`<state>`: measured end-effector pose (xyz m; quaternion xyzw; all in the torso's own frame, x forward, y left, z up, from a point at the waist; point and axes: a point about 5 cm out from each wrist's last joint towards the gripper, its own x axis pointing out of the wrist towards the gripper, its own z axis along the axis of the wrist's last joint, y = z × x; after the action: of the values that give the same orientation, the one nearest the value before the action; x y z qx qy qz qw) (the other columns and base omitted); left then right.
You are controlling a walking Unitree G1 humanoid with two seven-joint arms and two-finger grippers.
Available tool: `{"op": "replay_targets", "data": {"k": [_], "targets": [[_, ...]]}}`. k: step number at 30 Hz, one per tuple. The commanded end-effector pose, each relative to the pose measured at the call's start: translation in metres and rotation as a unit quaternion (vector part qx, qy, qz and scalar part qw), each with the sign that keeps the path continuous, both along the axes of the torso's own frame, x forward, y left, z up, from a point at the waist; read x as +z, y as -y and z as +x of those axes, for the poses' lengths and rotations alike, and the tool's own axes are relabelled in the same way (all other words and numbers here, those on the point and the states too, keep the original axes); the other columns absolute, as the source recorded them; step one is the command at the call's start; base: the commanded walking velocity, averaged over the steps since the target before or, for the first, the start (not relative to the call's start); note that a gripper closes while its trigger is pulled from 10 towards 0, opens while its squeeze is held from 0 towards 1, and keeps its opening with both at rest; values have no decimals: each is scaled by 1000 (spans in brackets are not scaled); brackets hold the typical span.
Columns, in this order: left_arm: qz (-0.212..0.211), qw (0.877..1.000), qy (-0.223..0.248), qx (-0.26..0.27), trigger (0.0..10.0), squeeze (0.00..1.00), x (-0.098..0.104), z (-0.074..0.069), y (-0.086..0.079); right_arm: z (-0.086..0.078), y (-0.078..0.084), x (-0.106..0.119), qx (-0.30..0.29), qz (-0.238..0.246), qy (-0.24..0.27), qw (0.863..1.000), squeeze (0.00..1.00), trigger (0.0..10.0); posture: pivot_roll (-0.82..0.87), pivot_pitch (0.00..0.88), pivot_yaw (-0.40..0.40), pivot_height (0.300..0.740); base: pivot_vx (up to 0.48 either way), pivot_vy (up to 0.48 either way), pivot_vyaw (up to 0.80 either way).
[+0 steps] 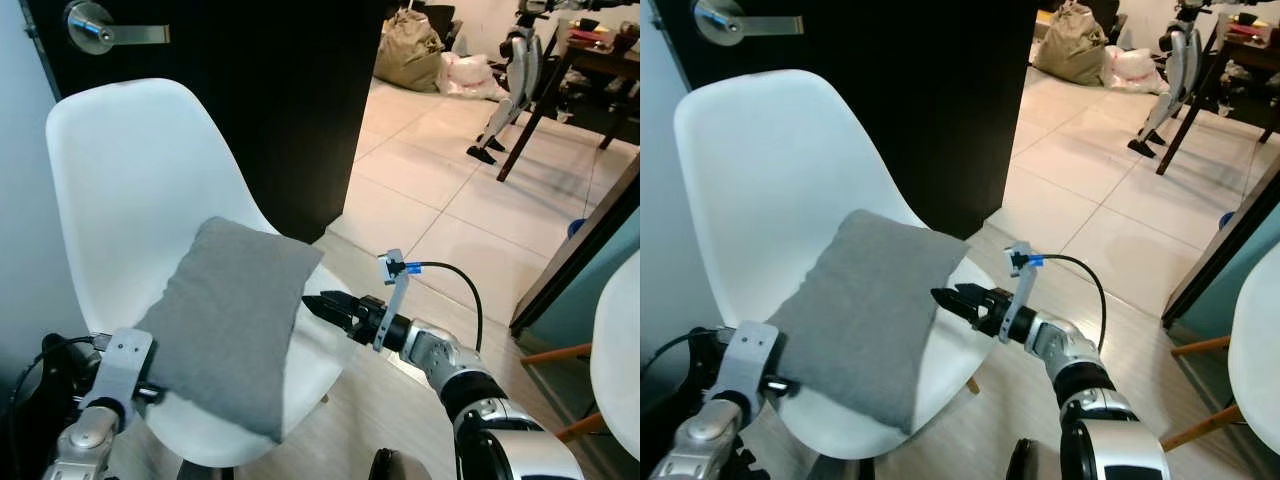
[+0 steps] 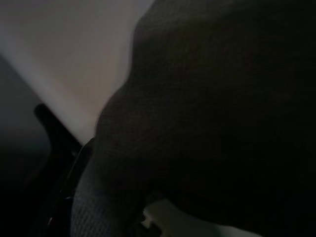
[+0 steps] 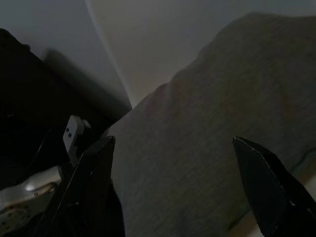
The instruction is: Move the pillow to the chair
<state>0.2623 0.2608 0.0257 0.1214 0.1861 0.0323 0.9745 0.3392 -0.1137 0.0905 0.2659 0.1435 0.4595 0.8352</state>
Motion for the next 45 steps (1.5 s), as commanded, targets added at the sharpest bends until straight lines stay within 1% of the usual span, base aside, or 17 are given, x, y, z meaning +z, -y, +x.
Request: {"op": "replay_targets", "data": {"k": [1,5,6,7,16,19,20,23,27,31,33,37,38,40,41,43,45], "targets": [[11,1000,-3,24,10000,0,8,3,-8,-1,0,-2,-2,-1,0,1000,0,10000,253,0,-143,555,0,0,0],[22,996,-16,85,10000,0,8,0,-24,-1,-2,-4,-11,-7,-5,1000,0,10000,256,0,-144,555,0,0,0],[15,995,-23,94,10000,580,8,-3,-27,0,-2,-6,-23,-8,-11,1000,0,10000,256,0,-146,555,0,0,0],[12,995,-26,97,10000,1000,9,-5,-28,0,-2,-6,-27,-8,-13,1000,0,10000,257,0,-147,555,0,0,0],[1,993,-40,107,10000,1000,27,-12,-44,0,-3,-8,-27,-15,-15,999,0,10000,267,0,-161,555,0,0,0],[-114,993,7,24,10000,1000,59,-10,-38,-1,-6,-11,-22,-34,-17,999,0,10000,271,0,-162,555,0,0,0],[-114,993,7,24,10000,1000,59,-10,-38,-1,-6,-11,-22,-34,-17,999,0,10000,271,0,-162,555,0,0,0],[-160,984,26,-77,10000,1000,74,-19,-25,-2,-10,-13,-21,-46,-18,999,0,10000,268,0,-158,555,0,0,0],[-159,977,19,-138,10000,1000,75,-32,-16,-2,-11,-15,-22,-51,-20,998,0,10000,266,0,-158,555,0,0,0],[-136,972,-34,-187,10000,1000,65,-51,-8,-5,-11,-20,-17,-63,-23,998,0,10000,265,0,-163,555,0,0,0],[-136,972,-36,-189,10000,1000,65,-51,-6,-6,-11,-21,-16,-66,-23,997,0,10000,265,0,-164,555,0,0,0],[-123,974,3,-193,10000,1000,75,-44,-2,-6,-10,-21,-18,-69,-24,997,0,10000,266,0,-165,555,0,0,0],[-151,971,94,-160,10000,0,96,-25,3,-2,-9,-19,-40,-64,-28,997,0,10000,268,0,-168,555,0,0,0],[-181,961,168,-127,10000,0,113,-12,8,1,-8,-17,-60,-54,-30,996,0,10000,268,0,-168,555,0,0,0],[-181,961,168,-127,10000,0,113,-12,8,1,-8,-17,-60,-54,-30,996,0,10000,268,0,-168,555,0,0,0],[-217,948,223,-69,10000,0,120,1,10,5,-5,-13,-98,-20,-30,995,0,10000,266,0,-168,555,0,0,0],[-223,946,232,-40,10000,0,116,7,14,6,-5,-13,-111,-8,-34,993,0,10000,266,0,-169,560,0,0,0]]}}
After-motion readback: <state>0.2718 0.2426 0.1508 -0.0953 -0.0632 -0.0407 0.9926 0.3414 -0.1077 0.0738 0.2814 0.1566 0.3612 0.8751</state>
